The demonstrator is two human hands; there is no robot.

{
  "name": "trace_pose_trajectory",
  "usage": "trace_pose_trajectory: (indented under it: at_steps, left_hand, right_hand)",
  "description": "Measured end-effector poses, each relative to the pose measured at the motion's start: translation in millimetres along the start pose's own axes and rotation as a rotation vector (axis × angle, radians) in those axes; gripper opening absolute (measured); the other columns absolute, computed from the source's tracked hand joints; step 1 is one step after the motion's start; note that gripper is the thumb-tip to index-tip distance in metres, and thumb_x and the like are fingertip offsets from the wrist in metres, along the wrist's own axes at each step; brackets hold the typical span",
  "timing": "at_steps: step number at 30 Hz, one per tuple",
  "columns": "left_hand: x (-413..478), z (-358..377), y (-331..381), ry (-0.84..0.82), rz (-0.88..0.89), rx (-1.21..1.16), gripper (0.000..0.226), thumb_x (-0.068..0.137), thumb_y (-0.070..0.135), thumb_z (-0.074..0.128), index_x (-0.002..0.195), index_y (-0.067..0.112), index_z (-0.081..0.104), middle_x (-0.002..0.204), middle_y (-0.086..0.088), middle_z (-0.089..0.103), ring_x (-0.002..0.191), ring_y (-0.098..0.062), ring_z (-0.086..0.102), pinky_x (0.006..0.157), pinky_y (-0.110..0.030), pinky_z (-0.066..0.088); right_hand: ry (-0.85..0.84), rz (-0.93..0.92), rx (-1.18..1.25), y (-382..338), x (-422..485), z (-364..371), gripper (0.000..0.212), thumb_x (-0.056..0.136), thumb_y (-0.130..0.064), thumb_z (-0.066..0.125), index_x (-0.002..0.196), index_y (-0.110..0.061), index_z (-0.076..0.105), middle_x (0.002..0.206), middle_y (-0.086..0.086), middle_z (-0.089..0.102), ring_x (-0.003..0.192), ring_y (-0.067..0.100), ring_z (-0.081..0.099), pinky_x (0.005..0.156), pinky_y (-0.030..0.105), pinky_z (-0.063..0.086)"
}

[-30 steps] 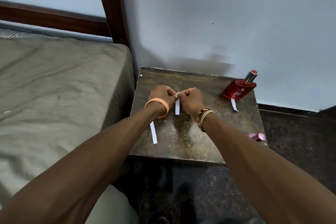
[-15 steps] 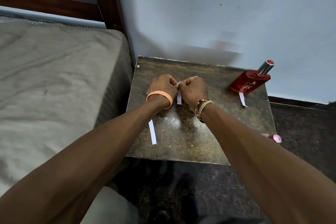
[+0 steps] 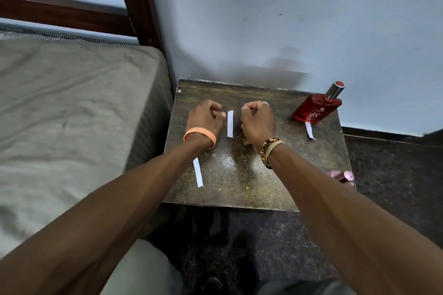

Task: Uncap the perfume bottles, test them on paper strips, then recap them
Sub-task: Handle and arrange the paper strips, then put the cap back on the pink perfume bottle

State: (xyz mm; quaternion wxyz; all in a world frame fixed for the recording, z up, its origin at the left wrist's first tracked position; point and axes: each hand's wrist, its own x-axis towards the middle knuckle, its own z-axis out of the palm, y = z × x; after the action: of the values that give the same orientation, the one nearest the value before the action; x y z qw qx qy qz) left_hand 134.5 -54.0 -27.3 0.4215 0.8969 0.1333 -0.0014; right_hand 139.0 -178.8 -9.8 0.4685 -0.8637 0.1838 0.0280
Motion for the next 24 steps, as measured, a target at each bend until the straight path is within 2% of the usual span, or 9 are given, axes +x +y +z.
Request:
trace_pose_trajectory:
  at_steps: [4,8,11,14,16,19,22,24]
  left_hand:
    - [-33,-4,9,0.052,0.125,-0.046,0.017,0.083,0.019,0.064,0.099,0.023,0.065,0.086,0.007,0.065,0.082,-0.013,0.062,0.081,-0.037,0.054]
    - [-81,4,37,-0.058,0.241,-0.061,0.019,0.083,0.017,0.066,0.102,0.022,0.066,0.091,0.004,0.064,0.081,-0.01,0.058,0.08,-0.034,0.054]
    - [-119,15,66,-0.207,0.317,-0.034,0.028,0.08,0.021,0.071,0.108,0.023,0.065,0.1,0.003,0.064,0.086,-0.008,0.057,0.082,-0.03,0.053]
    - [-150,28,95,-0.29,0.36,-0.004,0.044,0.075,0.027,0.077,0.115,0.021,0.062,0.11,0.0,0.062,0.095,-0.013,0.057,0.086,-0.031,0.05]
    - [-164,38,112,-0.326,0.347,-0.004,0.053,0.071,0.031,0.079,0.119,0.019,0.06,0.117,-0.002,0.06,0.104,-0.016,0.057,0.09,-0.033,0.049]
    - [-177,52,128,-0.358,0.299,0.027,0.067,0.067,0.039,0.082,0.125,0.018,0.056,0.125,-0.004,0.059,0.112,-0.02,0.056,0.094,-0.037,0.048]
    - [-184,63,137,-0.375,0.256,0.06,0.074,0.064,0.04,0.083,0.128,0.016,0.055,0.128,-0.005,0.059,0.115,-0.021,0.056,0.094,-0.032,0.046]
    - [-186,69,139,-0.379,0.227,0.081,0.074,0.064,0.038,0.083,0.129,0.017,0.055,0.13,-0.004,0.059,0.116,-0.021,0.056,0.092,-0.028,0.043]
  right_hand:
    - [0.022,-0.119,-0.032,-14,-23,-36,0.008,0.092,-0.024,0.058,0.085,-0.028,0.062,0.087,-0.005,0.069,0.084,0.018,0.066,0.079,0.039,0.055]
    - [0.042,-0.201,-0.108,-20,-47,-87,0.008,0.091,-0.022,0.06,0.09,-0.022,0.067,0.083,-0.01,0.066,0.08,0.011,0.062,0.072,0.027,0.047]
    - [0.083,-0.225,-0.172,-15,-63,-132,0.01,0.09,-0.022,0.059,0.094,-0.022,0.068,0.09,-0.008,0.069,0.086,0.013,0.063,0.079,0.031,0.051]
    - [0.091,-0.266,-0.348,-6,-77,-175,0.016,0.092,-0.023,0.057,0.103,-0.019,0.069,0.103,-0.003,0.069,0.091,0.014,0.06,0.078,0.025,0.043]
    - [0.085,-0.267,-0.445,3,-83,-199,0.019,0.091,-0.022,0.056,0.105,-0.02,0.069,0.11,0.001,0.069,0.1,0.02,0.062,0.081,0.028,0.045]
    - [0.011,-0.274,-0.525,12,-92,-226,0.023,0.091,-0.017,0.055,0.109,-0.016,0.068,0.117,0.006,0.067,0.108,0.022,0.059,0.091,0.034,0.047]
    - [-0.106,-0.312,-0.62,20,-99,-243,0.025,0.092,-0.01,0.054,0.111,-0.006,0.069,0.118,0.011,0.066,0.113,0.028,0.057,0.095,0.04,0.046]
    - [-0.158,-0.296,-0.624,27,-101,-247,0.027,0.092,-0.01,0.055,0.117,-0.008,0.067,0.124,0.013,0.063,0.117,0.028,0.056,0.099,0.041,0.046]
